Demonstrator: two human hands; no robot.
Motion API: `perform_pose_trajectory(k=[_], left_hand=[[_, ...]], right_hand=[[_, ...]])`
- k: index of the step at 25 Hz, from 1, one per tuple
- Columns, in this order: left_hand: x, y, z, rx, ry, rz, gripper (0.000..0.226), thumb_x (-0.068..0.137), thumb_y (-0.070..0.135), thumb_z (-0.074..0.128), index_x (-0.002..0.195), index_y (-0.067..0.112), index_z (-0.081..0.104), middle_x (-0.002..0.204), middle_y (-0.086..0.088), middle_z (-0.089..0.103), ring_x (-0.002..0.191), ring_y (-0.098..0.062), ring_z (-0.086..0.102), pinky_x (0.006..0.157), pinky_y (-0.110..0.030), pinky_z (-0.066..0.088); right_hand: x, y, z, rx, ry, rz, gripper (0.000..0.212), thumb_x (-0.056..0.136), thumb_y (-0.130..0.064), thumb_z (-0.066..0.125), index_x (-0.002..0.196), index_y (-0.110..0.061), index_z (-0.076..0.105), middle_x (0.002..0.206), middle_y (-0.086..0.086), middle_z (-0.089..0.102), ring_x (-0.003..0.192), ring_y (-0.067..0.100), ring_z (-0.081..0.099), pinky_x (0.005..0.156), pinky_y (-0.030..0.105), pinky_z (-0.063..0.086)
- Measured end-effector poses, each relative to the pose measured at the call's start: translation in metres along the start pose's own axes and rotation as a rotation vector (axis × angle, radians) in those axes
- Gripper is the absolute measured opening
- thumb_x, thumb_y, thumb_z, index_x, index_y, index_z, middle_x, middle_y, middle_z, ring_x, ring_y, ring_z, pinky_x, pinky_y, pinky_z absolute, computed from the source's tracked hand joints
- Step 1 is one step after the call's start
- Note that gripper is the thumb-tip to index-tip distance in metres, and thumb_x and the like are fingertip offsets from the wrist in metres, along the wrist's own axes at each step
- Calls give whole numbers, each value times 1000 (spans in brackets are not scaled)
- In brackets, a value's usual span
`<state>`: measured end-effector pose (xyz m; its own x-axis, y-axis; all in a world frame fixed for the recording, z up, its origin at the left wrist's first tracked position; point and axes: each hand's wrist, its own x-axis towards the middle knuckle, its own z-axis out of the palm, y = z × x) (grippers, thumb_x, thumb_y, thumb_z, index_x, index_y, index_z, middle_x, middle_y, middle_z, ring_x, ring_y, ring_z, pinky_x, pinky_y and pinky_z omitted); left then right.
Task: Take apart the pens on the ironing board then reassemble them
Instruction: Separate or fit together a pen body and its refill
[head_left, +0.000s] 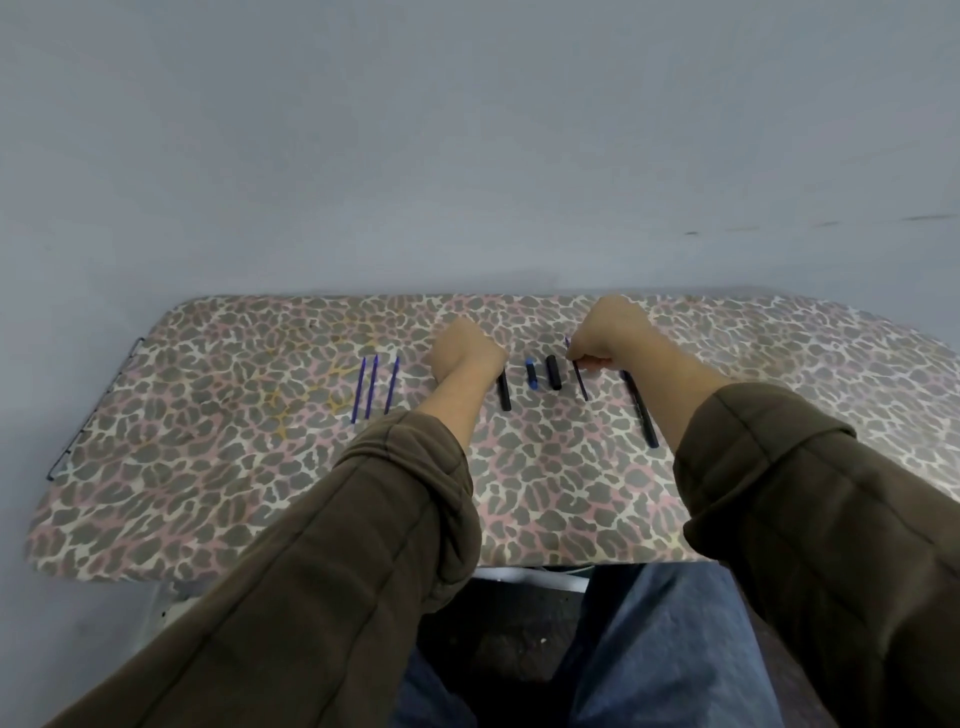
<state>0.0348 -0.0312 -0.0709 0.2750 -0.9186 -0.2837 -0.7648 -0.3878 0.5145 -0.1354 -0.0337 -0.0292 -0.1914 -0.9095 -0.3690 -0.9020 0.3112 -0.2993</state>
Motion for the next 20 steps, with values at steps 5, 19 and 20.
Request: perform_pose_trajectory(k=[5, 19, 20], left_hand=[[7, 2, 6, 46, 23, -11, 21, 90, 23, 75, 79, 13, 62, 72, -1, 63, 68, -18, 65, 41, -25, 35], [-3, 5, -4, -5, -3, 40, 33, 89, 40, 75, 77, 14, 57, 72, -1, 63, 65, -17, 64, 46, -25, 39], [-5, 5, -7, -13, 13, 49, 35, 89, 40, 74, 74, 14, 55, 69, 0, 60, 61, -17, 60, 46, -25, 39]], right_hand=[[8, 3, 10, 109, -53, 75, 21, 94, -12, 72, 74, -7, 67, 83, 12, 81, 81, 22, 80, 86, 43, 65], [-5, 10, -14, 90, 5, 83, 33, 89, -16, 77, 59, -8, 65, 50, 3, 66, 42, 16, 61, 52, 25, 51], [-8, 15, -21, 75, 39, 80, 35, 87, -14, 77, 54, -9, 63, 49, 3, 65, 42, 17, 59, 51, 24, 49]])
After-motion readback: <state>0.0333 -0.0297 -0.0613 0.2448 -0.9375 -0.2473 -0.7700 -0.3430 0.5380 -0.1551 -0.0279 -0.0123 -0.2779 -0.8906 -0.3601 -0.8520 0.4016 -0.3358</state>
